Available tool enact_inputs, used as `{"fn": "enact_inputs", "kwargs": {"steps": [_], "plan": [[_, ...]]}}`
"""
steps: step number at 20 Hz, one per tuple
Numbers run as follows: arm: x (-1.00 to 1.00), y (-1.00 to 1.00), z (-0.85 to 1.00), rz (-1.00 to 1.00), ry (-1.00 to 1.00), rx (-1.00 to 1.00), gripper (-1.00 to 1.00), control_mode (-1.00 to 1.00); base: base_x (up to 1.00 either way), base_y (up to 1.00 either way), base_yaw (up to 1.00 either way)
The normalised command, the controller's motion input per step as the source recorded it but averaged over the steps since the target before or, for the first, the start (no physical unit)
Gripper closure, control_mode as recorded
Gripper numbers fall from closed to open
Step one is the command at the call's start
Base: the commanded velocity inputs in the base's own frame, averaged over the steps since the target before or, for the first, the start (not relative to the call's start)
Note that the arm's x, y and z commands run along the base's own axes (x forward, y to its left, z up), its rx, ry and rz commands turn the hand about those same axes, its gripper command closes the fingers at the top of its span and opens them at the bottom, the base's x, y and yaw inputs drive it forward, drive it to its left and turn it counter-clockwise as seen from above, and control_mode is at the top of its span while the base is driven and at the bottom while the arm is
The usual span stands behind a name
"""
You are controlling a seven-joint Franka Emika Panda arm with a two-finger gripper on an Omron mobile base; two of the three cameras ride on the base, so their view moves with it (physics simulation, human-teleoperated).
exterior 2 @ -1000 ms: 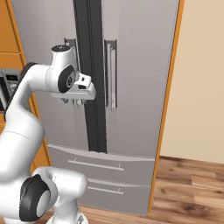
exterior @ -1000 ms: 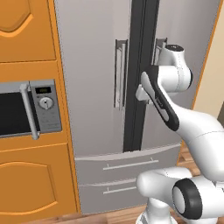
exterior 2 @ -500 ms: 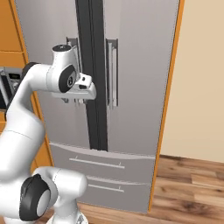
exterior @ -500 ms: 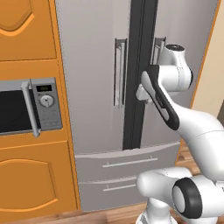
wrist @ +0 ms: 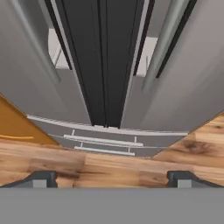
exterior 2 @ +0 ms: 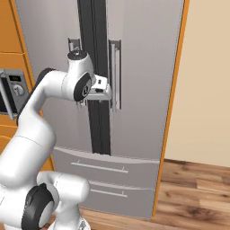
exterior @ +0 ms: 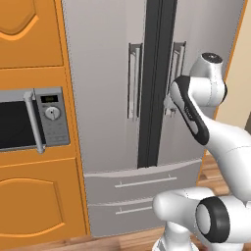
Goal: There is a bowl on the dining counter. Grab a lemon wedge from the fridge and place it in the bowl. Then get the liquor bottle and glass cup from the cabinet and place them next to the bowl.
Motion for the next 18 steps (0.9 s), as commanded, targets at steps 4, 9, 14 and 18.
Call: {"fn": "enact_inputs", "kwargs": {"steps": [4, 9, 14, 18], "plan": [[0.39, -0.24, 0.12, 0.00, -0.20, -0.02, -1.00, -1.00, 0.00, 0.00, 0.00], [0.48, -0.08, 0.06, 0.00, -0.12, -0.03, -1.00, -1.00, 0.00, 0.00, 0.00], [0.38, -0.20, 0.00, 0.00, -0.09, 0.00, -1.00, -1.00, 0.00, 0.00, 0.00], [0.39, -0.14, 0.00, 0.00, -0.09, 0.02, -1.00, -1.00, 0.00, 0.00, 0.00]]}}
